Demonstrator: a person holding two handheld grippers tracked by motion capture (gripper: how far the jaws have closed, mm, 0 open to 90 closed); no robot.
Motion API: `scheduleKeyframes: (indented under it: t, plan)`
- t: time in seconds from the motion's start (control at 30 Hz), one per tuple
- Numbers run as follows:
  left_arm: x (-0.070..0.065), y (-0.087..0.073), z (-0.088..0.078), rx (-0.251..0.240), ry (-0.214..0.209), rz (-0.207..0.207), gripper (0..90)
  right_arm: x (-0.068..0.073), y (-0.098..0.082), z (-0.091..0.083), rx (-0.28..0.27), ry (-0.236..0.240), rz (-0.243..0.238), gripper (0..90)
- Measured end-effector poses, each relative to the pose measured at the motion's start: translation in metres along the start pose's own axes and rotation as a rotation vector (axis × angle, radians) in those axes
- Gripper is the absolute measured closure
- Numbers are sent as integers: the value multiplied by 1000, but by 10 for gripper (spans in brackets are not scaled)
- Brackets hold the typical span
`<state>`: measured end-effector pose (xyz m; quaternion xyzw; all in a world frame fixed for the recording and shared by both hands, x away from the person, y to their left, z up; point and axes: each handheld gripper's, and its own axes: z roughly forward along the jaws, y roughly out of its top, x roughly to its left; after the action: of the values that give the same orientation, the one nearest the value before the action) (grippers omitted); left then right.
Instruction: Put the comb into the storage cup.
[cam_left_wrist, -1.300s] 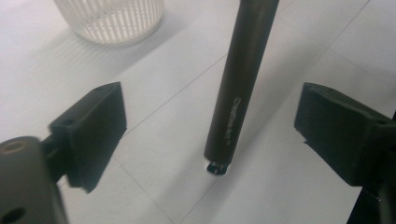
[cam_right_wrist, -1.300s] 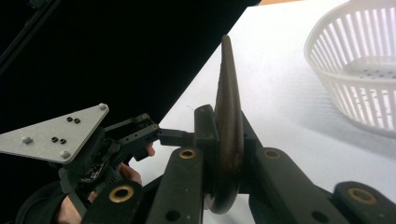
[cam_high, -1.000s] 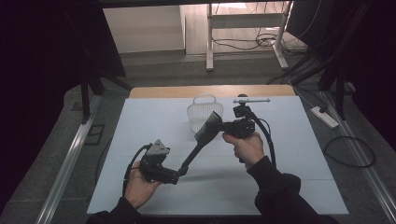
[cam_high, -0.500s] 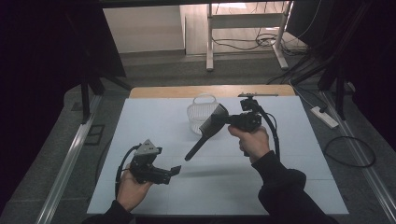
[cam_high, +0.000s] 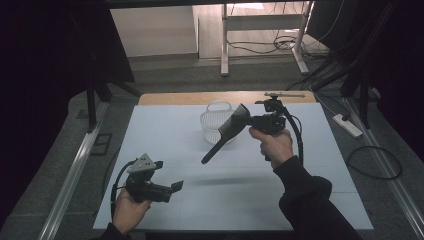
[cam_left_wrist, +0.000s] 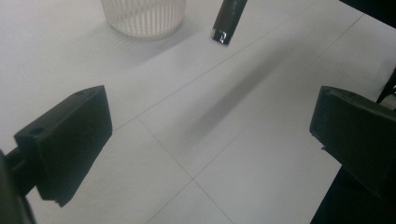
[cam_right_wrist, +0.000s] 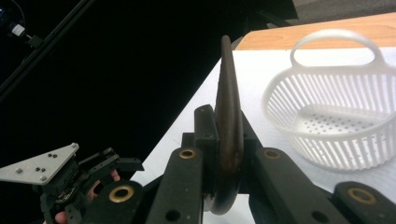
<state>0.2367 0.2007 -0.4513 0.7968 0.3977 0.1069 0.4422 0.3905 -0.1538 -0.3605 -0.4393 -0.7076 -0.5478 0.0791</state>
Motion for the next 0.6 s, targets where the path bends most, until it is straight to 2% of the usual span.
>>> scheduleKeyframes:
  t: [0.6]
  plan:
    - [7, -22, -29, -55, -1, -57, 1, -4, 21, -6, -51, -33, -9, 854]
